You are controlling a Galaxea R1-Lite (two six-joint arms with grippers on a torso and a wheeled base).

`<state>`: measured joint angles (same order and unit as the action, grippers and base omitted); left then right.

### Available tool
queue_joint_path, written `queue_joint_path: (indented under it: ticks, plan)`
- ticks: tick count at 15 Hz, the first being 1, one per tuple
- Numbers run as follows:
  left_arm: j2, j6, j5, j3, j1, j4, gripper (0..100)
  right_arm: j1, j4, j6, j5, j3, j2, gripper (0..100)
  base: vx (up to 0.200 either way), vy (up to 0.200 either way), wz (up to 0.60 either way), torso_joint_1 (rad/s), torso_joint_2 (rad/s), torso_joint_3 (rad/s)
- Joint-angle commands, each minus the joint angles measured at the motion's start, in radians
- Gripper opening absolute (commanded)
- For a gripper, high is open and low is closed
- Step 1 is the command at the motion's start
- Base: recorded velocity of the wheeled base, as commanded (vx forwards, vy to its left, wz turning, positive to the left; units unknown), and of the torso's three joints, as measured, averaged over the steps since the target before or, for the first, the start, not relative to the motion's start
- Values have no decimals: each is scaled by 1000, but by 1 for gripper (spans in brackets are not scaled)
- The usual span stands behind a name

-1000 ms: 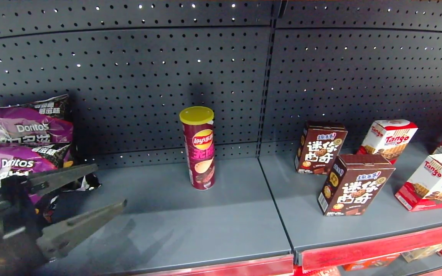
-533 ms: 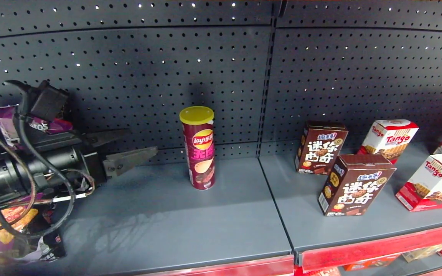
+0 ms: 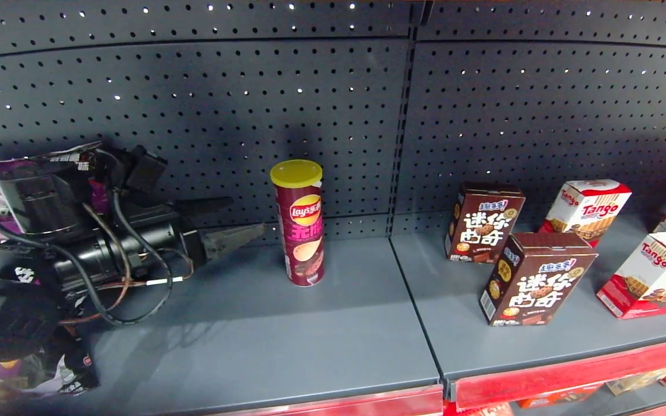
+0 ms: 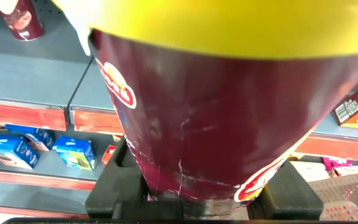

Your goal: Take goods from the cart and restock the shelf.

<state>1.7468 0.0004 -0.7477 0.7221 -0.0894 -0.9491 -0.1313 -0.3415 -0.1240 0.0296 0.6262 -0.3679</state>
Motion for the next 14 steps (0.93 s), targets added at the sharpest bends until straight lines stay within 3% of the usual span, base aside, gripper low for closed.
queue_joint_path:
  ticks: [1, 3, 7, 11, 14]
  plan:
    - [103, 0, -32, 7, -6, -42, 100, -2, -1, 0, 1, 0, -2, 0, 0, 0, 0, 0, 0, 0]
    - [154, -2, -70, 19, -13, -108, 100, -2, -2, 1, 1, 0, -2, 0, 0, 0, 0, 0, 0, 0]
    - [192, 0, -101, 39, -16, -123, 100, -2, -1, 1, 1, -3, -14, 0, 0, 0, 0, 0, 0, 0]
    - [238, -3, -141, 160, -41, -119, 100, -2, -1, 1, 1, -6, -16, 0, 0, 0, 0, 0, 0, 0]
    - [260, -5, -167, 195, -67, -117, 100, -2, -1, 1, 1, 1, -16, 0, 0, 0, 0, 0, 0, 0]
